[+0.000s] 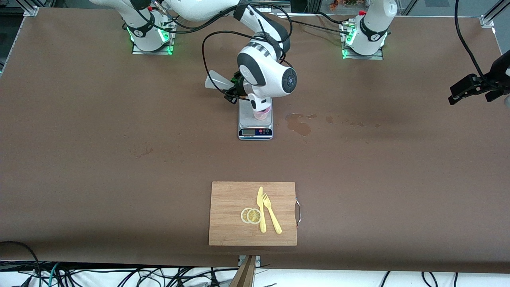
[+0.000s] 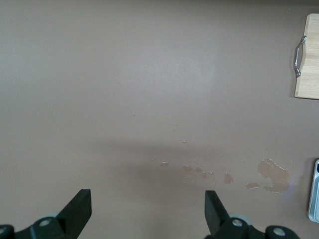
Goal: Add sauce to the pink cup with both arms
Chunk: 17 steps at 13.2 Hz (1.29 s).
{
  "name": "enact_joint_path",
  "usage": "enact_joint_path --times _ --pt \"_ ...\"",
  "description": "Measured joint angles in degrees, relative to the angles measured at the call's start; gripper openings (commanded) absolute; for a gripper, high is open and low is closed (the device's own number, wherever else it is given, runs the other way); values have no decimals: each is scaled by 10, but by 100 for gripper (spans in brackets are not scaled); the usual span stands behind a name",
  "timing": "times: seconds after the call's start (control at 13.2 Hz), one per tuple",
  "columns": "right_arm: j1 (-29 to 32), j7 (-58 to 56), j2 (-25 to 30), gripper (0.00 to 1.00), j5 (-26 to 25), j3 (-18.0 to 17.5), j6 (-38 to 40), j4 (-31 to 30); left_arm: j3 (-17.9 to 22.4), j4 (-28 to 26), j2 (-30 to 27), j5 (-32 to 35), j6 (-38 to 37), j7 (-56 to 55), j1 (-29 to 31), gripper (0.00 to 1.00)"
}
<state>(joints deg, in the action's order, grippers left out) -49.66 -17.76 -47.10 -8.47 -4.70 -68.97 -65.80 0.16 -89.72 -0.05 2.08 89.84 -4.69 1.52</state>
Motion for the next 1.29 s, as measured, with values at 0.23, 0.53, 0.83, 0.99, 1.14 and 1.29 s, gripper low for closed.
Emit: enact_joint_path --times 0.23,0.53,0.83,0.99,1.14,1.29 --pt "-2 0 -1 0 -1 0 6 0 0 0 0 0 0 0 0 100" --pt "-3 0 -3 0 -6 2 9 3 0 0 0 0 0 0 0 100" --pt "39 -24 31 0 9 8 10 25 0 0 0 0 -1 0 0 100" --pt "96 -65 83 0 44 10 4 22 0 0 0 0 -1 0 0 100" --pt "159 -129 147 0 77 15 -17 1 0 0 0 0 -2 0 0 100" --pt "230 -196 202 0 112 18 -33 -28 0 0 0 0 -4 0 0 100"
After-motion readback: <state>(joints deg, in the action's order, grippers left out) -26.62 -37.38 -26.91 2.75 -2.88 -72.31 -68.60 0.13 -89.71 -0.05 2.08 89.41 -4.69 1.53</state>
